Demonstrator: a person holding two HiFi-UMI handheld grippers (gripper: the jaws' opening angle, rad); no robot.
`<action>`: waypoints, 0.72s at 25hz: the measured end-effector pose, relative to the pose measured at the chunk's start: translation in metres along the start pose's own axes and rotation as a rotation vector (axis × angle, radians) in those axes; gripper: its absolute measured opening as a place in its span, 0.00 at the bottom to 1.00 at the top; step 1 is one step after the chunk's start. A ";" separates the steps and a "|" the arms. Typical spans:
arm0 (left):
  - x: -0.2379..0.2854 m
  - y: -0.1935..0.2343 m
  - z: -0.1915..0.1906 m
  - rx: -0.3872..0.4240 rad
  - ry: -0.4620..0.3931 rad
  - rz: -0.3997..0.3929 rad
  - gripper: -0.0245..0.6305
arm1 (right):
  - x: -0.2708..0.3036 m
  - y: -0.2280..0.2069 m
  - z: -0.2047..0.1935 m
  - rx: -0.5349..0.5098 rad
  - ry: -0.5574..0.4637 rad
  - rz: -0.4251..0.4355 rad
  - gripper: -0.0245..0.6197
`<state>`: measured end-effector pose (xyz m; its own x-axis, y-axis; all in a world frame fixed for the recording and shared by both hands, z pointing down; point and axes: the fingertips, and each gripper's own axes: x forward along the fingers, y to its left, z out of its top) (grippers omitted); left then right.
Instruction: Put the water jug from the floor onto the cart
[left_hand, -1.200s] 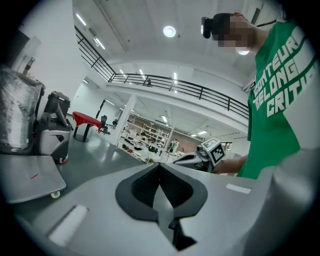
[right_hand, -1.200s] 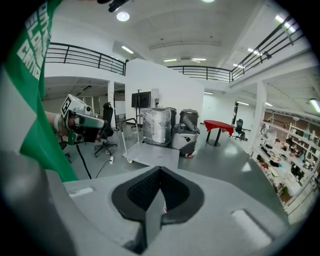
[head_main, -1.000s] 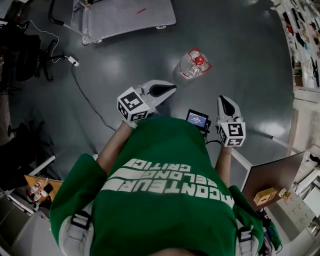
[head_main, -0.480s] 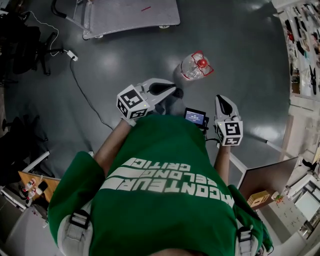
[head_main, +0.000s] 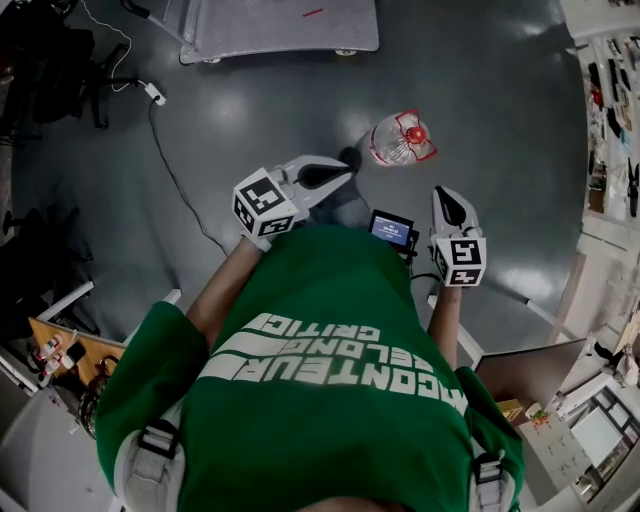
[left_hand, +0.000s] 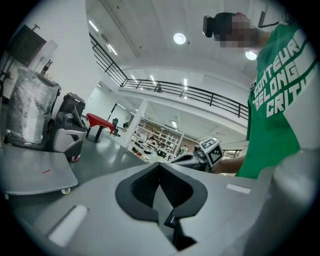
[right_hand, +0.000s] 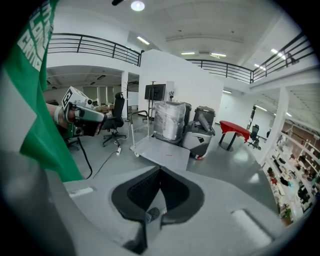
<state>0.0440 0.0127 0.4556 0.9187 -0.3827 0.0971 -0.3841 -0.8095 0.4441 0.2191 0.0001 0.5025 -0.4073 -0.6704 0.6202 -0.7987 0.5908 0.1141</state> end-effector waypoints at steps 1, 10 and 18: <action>-0.001 0.004 0.001 -0.003 0.002 0.006 0.05 | 0.006 -0.002 0.002 -0.001 0.000 0.002 0.03; 0.030 0.035 0.010 0.003 0.065 0.006 0.05 | 0.042 -0.044 -0.011 0.046 0.027 -0.007 0.03; 0.086 0.056 0.012 -0.010 0.123 -0.051 0.05 | 0.078 -0.099 -0.038 0.104 0.067 -0.053 0.03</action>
<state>0.1001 -0.0713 0.4778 0.9415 -0.2835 0.1821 -0.3364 -0.8219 0.4596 0.2829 -0.0932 0.5691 -0.3354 -0.6659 0.6663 -0.8613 0.5033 0.0694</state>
